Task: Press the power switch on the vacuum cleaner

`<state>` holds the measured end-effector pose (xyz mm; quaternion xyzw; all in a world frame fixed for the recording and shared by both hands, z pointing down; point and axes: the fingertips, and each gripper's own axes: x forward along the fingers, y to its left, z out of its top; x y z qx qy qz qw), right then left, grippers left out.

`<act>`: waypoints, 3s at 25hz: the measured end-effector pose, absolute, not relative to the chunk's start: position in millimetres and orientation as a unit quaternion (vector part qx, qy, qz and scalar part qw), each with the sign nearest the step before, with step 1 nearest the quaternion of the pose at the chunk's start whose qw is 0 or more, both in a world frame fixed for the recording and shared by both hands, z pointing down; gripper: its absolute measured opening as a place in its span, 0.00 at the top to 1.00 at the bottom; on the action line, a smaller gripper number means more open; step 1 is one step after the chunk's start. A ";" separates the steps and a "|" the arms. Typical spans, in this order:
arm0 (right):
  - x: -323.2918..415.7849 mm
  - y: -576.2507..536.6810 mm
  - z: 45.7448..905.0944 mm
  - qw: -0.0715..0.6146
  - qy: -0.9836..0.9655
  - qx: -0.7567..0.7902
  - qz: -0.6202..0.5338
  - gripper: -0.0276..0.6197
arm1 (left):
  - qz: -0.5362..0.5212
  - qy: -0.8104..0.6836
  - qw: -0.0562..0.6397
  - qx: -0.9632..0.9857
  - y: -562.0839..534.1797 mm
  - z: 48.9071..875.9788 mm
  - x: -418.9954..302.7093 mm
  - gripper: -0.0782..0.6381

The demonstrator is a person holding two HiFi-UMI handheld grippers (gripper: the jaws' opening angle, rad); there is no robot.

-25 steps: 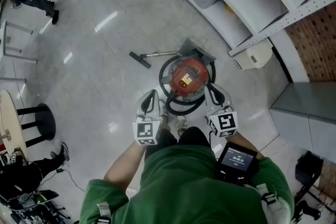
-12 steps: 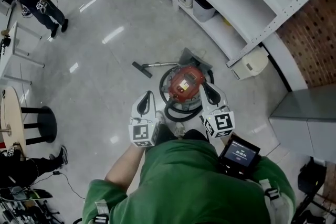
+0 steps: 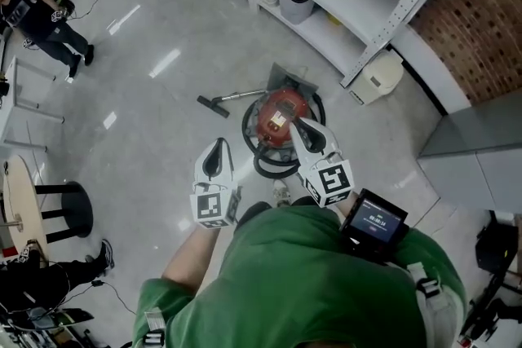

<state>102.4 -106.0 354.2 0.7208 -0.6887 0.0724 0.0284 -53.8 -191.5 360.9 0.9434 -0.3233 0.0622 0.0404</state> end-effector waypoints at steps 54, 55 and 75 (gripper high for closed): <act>-15.2 135.8 354.0 0.031 -0.630 0.769 0.100 0.95 | 0.044 -0.237 0.049 0.969 20.7 354.8 -139.0 0.88; -13.4 137.4 354.1 0.030 -0.631 0.769 0.100 0.95 | 0.044 -0.237 0.048 0.969 23.6 354.4 -136.5 0.88; -4.5 136.6 349.7 0.017 -0.648 0.756 0.086 0.95 | 0.042 -0.255 0.052 0.965 36.1 353.2 -125.9 0.88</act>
